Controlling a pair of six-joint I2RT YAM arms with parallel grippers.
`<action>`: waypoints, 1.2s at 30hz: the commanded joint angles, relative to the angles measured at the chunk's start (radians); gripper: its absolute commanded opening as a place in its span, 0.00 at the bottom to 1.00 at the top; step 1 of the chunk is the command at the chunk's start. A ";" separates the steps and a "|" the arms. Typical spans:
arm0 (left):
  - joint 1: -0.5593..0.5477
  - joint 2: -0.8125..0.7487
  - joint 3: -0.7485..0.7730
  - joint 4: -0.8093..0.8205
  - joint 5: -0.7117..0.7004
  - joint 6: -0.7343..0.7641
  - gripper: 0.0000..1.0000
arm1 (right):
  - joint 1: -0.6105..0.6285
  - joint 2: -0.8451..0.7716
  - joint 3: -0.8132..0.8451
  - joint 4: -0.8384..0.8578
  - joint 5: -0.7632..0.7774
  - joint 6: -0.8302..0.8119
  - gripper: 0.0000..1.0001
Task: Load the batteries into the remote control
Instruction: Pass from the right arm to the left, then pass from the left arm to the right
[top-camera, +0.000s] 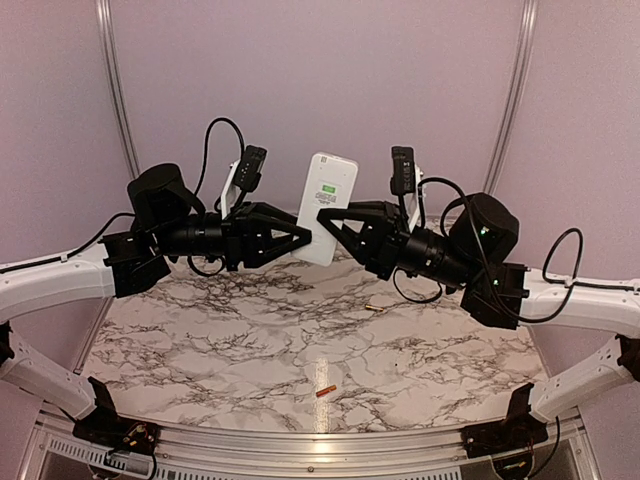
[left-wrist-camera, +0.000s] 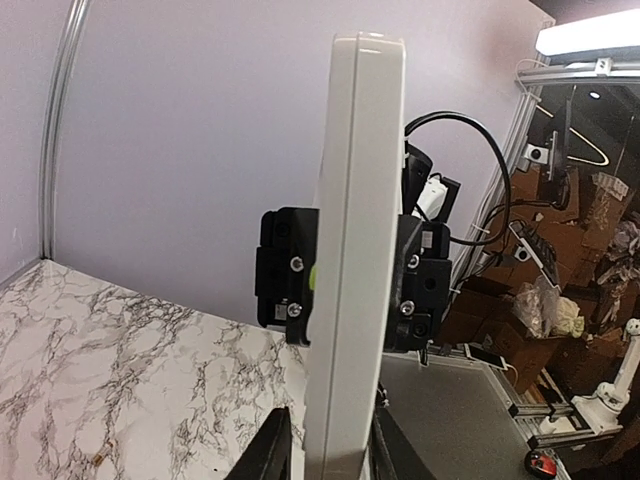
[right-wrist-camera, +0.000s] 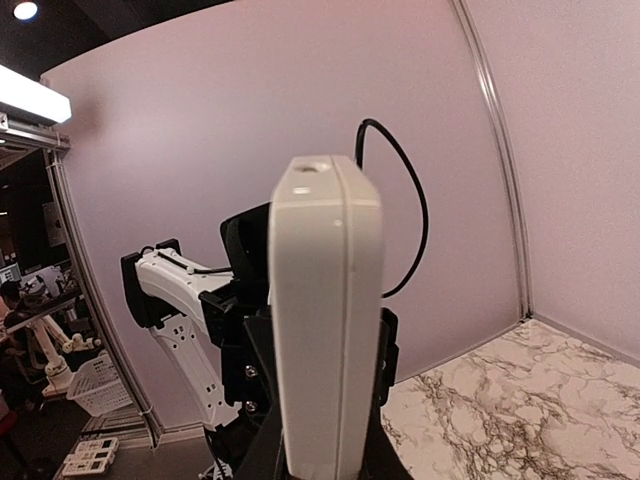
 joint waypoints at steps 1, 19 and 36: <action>-0.005 0.002 0.016 0.003 0.026 0.026 0.23 | -0.004 -0.016 -0.002 0.032 -0.010 0.008 0.00; -0.004 0.049 0.243 -0.834 0.105 0.507 0.01 | -0.035 -0.154 0.081 -0.592 -0.181 -0.136 0.83; -0.036 0.171 0.344 -1.106 0.106 0.649 0.05 | -0.035 -0.007 0.278 -1.003 -0.348 -0.236 0.47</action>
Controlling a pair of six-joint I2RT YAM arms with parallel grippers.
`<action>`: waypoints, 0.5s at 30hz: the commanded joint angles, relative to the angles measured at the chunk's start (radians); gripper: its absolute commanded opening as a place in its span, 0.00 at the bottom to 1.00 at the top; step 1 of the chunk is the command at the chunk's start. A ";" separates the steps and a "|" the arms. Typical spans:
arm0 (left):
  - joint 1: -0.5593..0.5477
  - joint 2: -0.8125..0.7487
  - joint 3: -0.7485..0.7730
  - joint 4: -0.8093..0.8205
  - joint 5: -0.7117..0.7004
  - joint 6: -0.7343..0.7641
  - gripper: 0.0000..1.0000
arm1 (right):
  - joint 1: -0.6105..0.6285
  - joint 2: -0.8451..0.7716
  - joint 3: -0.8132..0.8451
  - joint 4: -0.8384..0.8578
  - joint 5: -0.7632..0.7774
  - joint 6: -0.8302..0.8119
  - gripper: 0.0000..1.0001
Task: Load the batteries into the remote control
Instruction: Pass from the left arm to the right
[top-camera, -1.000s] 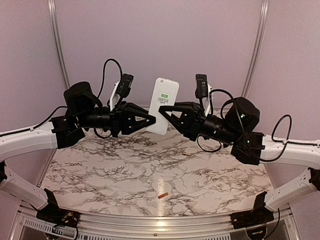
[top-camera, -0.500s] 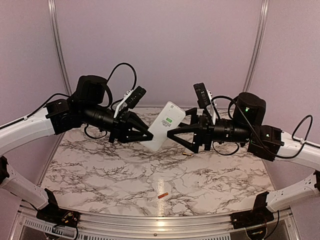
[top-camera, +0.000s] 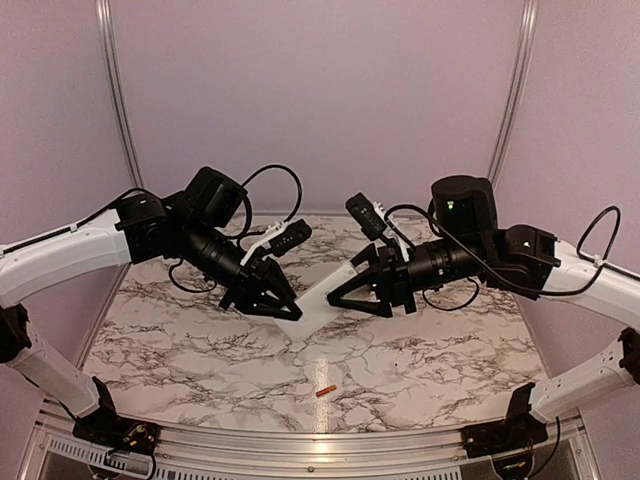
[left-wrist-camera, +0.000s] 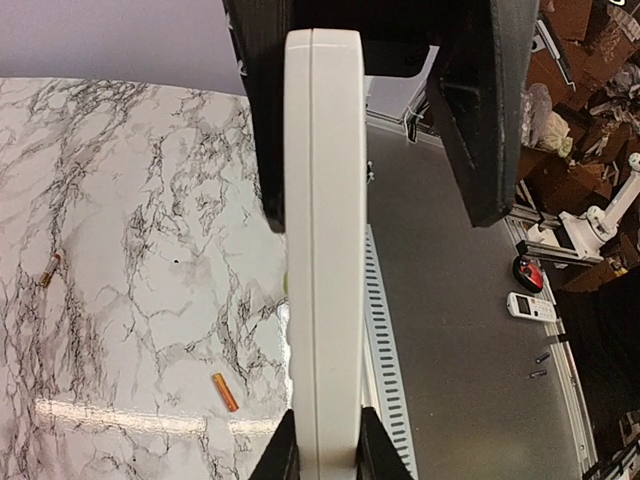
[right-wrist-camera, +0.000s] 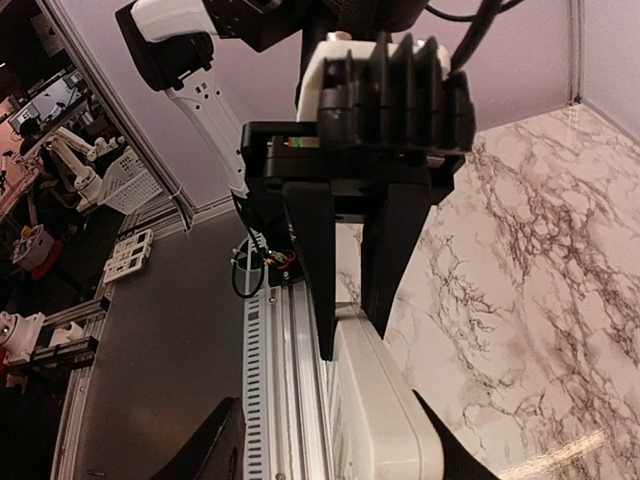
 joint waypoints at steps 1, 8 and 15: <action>-0.020 0.036 0.045 -0.078 -0.002 0.050 0.05 | -0.003 0.035 0.055 -0.080 -0.084 -0.023 0.43; -0.030 0.040 0.052 -0.083 0.000 0.062 0.05 | -0.003 0.090 0.078 -0.112 -0.179 -0.018 0.25; -0.033 0.066 0.083 -0.121 -0.004 0.092 0.04 | -0.003 0.128 0.092 -0.146 -0.241 -0.026 0.19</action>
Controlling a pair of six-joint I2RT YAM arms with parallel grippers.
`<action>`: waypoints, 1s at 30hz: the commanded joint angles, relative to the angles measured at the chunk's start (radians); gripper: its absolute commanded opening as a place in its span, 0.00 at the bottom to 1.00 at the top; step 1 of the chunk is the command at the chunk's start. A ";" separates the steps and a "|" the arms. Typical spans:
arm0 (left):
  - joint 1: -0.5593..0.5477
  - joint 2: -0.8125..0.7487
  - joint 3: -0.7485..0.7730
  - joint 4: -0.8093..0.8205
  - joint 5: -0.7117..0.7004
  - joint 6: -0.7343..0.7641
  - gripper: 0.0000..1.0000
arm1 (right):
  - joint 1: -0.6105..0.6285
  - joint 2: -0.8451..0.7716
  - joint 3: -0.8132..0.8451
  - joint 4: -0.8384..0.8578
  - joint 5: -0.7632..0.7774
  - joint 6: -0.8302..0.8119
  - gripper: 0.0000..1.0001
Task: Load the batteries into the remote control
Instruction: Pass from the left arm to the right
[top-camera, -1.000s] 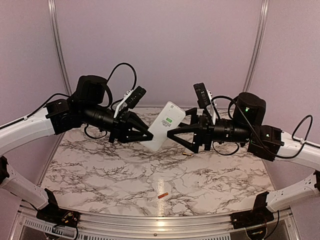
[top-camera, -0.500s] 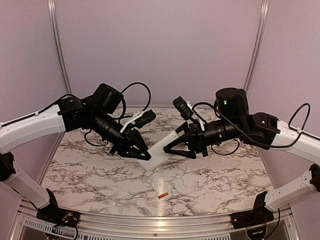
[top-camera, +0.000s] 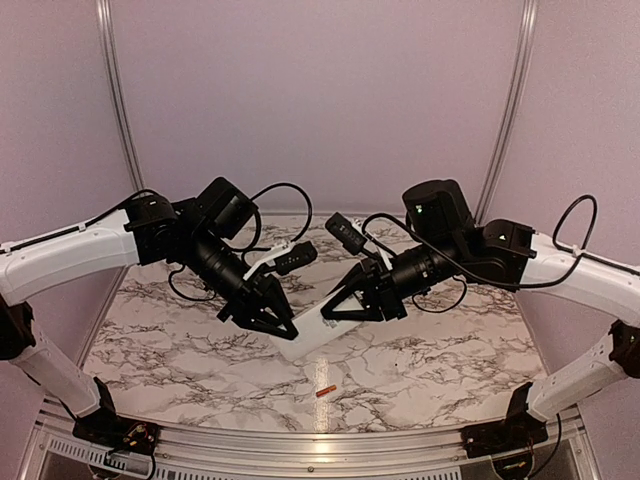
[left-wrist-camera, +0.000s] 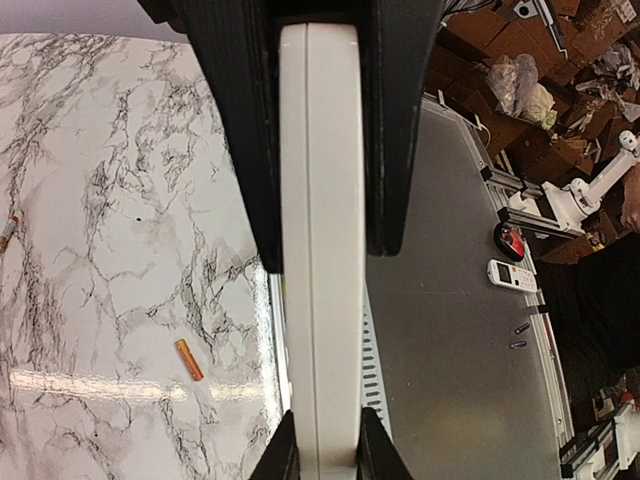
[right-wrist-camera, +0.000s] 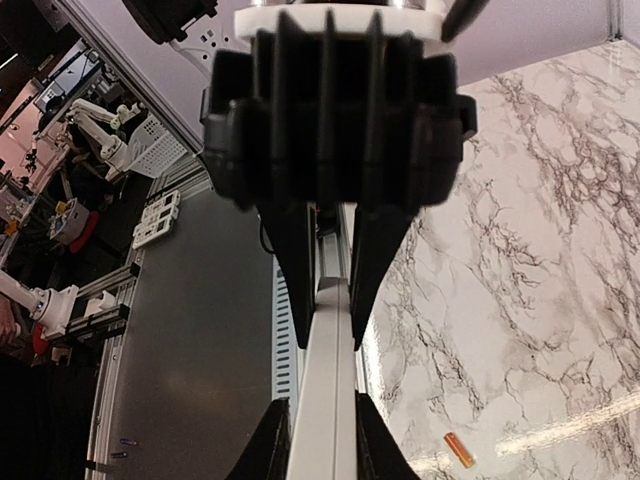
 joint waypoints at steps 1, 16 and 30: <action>0.000 0.028 0.056 0.014 -0.009 0.039 0.04 | 0.011 0.022 0.045 -0.043 -0.109 -0.018 0.21; -0.001 0.047 0.081 -0.002 0.005 0.056 0.03 | 0.011 0.033 0.036 -0.092 -0.069 -0.062 0.26; 0.053 0.028 0.069 0.015 -0.017 0.013 0.82 | -0.049 -0.072 -0.021 0.019 -0.040 0.008 0.00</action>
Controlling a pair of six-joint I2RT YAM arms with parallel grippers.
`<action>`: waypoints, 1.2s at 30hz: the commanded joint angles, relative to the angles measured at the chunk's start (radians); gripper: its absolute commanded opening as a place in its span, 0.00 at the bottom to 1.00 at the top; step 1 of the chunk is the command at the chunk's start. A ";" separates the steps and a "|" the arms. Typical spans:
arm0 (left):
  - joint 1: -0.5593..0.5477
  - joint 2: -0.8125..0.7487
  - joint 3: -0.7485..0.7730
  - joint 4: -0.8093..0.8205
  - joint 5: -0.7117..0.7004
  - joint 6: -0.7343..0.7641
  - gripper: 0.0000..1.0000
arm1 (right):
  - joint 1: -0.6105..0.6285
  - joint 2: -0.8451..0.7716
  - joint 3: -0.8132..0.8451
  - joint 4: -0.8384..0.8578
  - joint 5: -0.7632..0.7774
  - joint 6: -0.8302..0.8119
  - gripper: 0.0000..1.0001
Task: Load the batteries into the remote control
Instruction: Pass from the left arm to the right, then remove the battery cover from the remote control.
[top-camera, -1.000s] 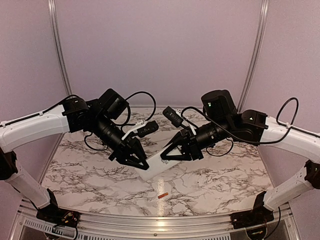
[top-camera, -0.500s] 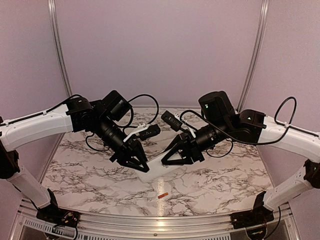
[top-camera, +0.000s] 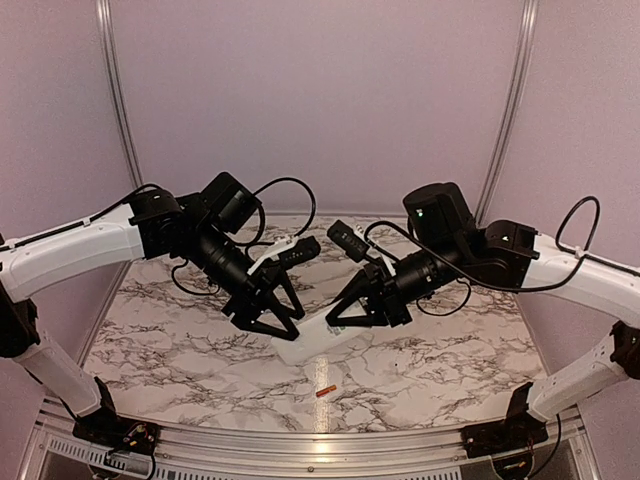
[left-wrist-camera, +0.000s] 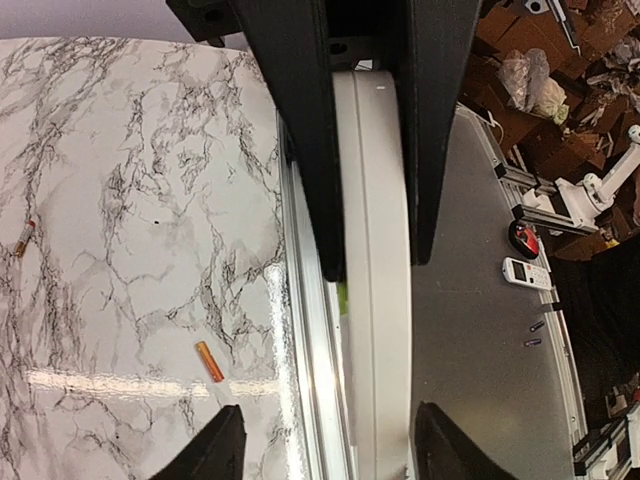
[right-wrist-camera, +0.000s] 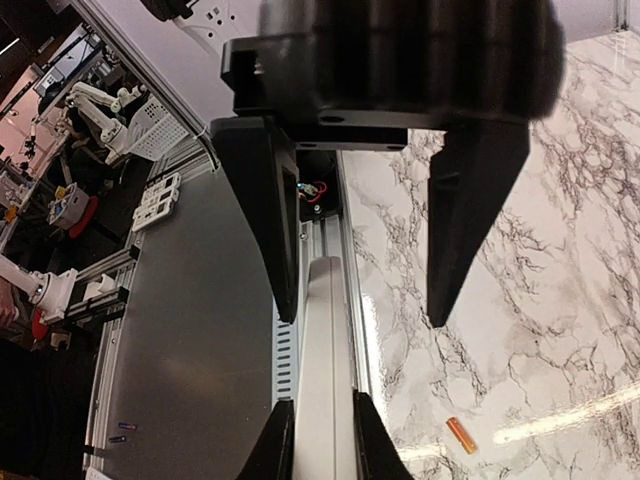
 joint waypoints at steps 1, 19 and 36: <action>0.061 -0.022 0.002 0.084 0.016 -0.048 0.90 | -0.065 -0.092 -0.047 0.118 -0.036 0.080 0.00; 0.176 -0.184 -0.404 1.041 -0.229 -0.765 0.92 | -0.319 -0.243 -0.426 0.824 0.134 0.545 0.00; 0.128 -0.022 -0.331 1.111 -0.208 -0.897 0.71 | -0.319 -0.169 -0.464 0.954 0.104 0.635 0.00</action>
